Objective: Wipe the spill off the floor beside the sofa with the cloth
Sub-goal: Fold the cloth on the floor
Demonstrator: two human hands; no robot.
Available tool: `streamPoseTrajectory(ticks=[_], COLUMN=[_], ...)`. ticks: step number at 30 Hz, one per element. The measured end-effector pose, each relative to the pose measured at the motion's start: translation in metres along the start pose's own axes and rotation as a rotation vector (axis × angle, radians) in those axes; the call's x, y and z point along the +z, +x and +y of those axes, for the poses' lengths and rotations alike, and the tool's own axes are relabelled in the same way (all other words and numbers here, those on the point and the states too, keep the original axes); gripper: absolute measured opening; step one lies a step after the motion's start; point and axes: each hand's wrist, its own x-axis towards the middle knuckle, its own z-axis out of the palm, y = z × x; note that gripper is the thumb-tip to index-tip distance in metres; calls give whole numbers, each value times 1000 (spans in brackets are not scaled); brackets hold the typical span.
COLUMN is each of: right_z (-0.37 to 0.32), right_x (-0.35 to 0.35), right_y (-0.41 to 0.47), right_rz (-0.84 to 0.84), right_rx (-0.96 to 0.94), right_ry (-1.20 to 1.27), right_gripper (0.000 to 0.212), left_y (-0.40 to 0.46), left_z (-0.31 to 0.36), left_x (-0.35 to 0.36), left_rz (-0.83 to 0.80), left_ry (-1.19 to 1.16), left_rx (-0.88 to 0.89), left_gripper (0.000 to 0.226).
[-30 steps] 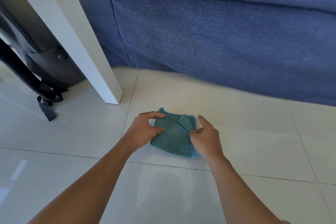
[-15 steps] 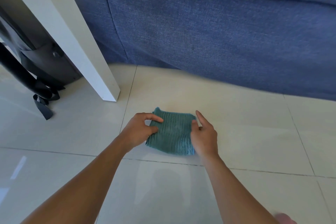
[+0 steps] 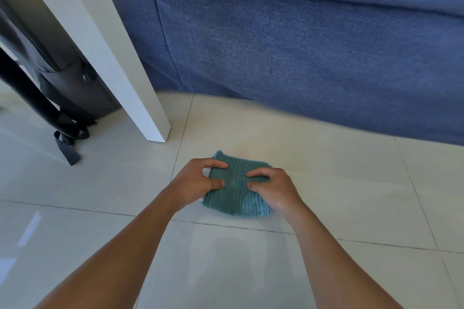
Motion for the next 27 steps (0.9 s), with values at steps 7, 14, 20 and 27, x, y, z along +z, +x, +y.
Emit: streamPoseTrajectory(ticks=[7,14,20,27], right_z=[-76,-222,-334,-436], right_x=[-29,-82,-94,-36], right_y=[-5,-35,-65,-100], right_rz=[-41,-31,-86,-307], right_rx=[-75,-299,-485,-681], right_ry=[7,23,150,180], right_gripper=[23,19,27,27], left_y=[-38,-88,-143,-237], left_z=[55,183,278,290], left_x=[-21,-55,-105,-181], left_rz=[113,370,585,849], left_ry=[-62,-26,-36,-107], left_rx=[56,228,361,336], left_gripper=[44,44,45,39])
